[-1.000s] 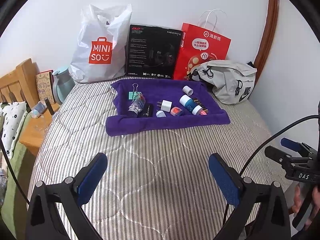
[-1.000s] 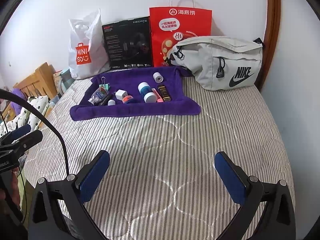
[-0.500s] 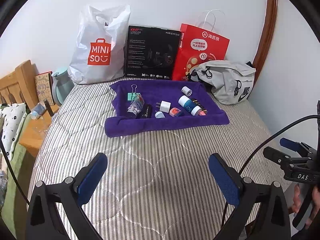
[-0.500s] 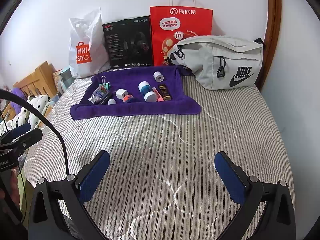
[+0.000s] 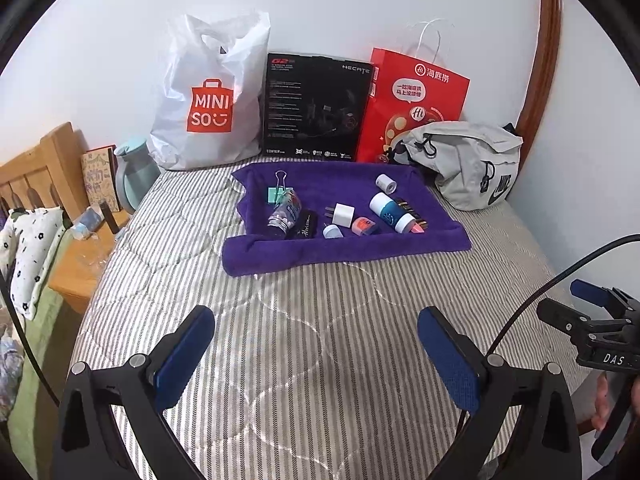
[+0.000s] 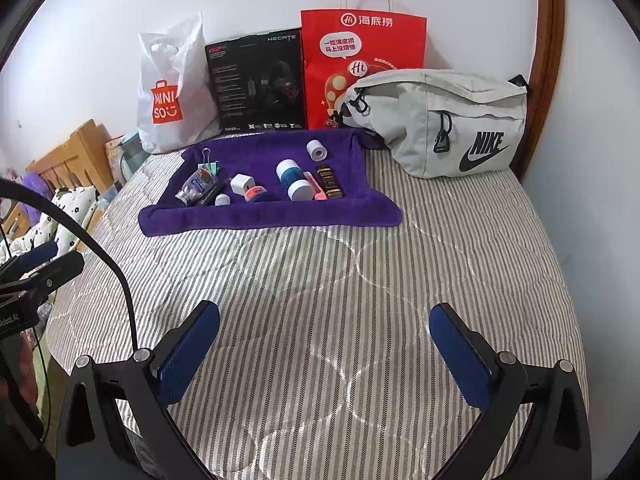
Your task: Organize rigid objects
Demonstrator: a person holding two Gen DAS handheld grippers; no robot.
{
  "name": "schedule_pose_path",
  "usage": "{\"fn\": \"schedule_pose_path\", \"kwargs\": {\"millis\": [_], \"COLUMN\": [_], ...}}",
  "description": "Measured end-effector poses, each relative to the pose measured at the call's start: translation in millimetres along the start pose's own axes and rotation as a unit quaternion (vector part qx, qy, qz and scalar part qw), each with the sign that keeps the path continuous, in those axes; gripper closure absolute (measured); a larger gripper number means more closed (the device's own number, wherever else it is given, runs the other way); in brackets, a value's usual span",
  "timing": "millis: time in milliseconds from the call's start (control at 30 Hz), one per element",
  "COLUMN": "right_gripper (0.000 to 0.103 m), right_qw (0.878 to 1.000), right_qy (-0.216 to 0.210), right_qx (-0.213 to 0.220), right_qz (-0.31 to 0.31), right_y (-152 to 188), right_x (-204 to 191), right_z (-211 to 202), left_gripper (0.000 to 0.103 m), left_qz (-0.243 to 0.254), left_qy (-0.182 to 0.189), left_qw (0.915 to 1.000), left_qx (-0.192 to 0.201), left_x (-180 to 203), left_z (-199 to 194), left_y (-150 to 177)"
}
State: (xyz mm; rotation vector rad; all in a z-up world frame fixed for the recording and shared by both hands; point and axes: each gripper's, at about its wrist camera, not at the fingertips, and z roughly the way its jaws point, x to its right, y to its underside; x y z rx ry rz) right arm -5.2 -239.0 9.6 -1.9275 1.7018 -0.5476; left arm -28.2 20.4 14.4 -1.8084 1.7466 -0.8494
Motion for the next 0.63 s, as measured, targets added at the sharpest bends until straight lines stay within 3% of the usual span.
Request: {"fn": "schedule_pose_path", "kwargs": {"millis": [633], "right_gripper": [0.000], "right_qw": [1.000], "right_qy": [-0.001], "right_qx": [-0.010], "right_qz": [-0.006], "right_y": [1.7], "right_x": [-2.7], "right_z": [5.1], "left_gripper": [0.000], "left_qz": [-0.003], "left_qy": [0.002], "left_qw": [1.0000], "left_qx": [0.003], "left_x": [-0.3], "left_z": [1.6], "left_y": [0.6]}}
